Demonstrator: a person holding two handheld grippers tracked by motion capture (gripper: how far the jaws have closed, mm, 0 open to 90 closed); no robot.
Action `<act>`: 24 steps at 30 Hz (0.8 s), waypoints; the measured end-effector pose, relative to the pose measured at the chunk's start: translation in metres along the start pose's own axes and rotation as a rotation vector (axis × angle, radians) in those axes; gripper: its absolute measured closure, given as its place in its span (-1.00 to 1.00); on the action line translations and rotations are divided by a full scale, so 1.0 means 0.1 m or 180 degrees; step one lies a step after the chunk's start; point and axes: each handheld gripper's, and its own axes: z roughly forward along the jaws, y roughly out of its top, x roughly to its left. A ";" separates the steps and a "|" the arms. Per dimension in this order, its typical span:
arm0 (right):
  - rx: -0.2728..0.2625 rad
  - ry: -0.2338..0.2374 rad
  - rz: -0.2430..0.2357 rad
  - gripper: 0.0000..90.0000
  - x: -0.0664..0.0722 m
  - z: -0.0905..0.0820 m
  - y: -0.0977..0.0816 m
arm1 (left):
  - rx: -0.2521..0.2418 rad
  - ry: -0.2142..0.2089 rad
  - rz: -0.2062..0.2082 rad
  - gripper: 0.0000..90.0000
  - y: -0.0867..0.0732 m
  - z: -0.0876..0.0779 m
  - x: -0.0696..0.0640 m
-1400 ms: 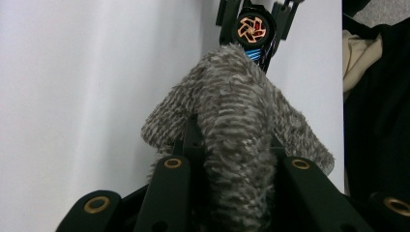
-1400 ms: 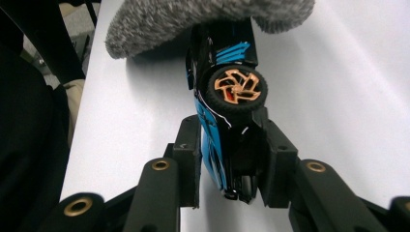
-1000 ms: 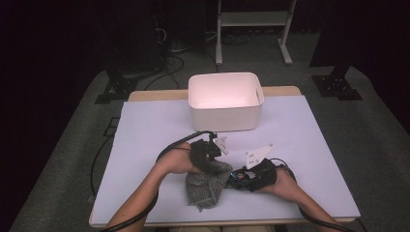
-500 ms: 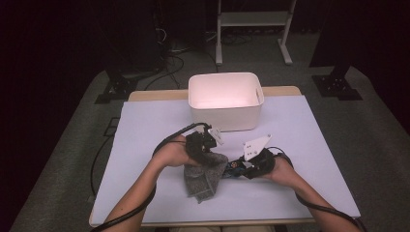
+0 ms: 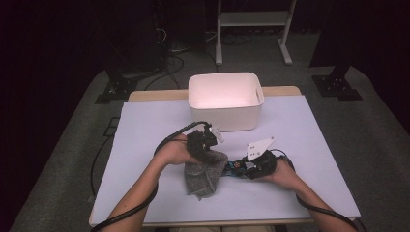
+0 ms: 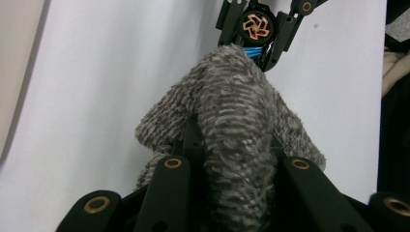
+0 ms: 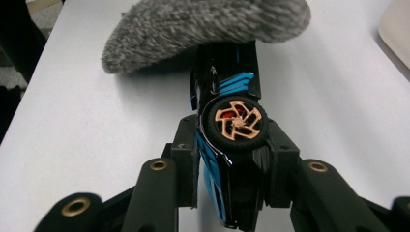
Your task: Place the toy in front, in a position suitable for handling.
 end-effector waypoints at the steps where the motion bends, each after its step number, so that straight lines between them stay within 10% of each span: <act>1: -0.0006 0.0013 0.0050 0.35 0.01 -0.01 0.00 | 0.0005 -0.0017 -0.0001 0.63 0.00 -0.01 -0.01; 12: 0.0041 0.0284 0.0402 -0.12 0.05 -0.05 0.06 | -0.0024 -0.0075 0.0079 0.63 -0.06 -0.03 -0.16; 24: 0.0036 0.0225 0.0516 -0.19 0.16 -0.05 0.00 | 0.0009 -0.0110 0.0214 0.63 -0.13 -0.01 -0.41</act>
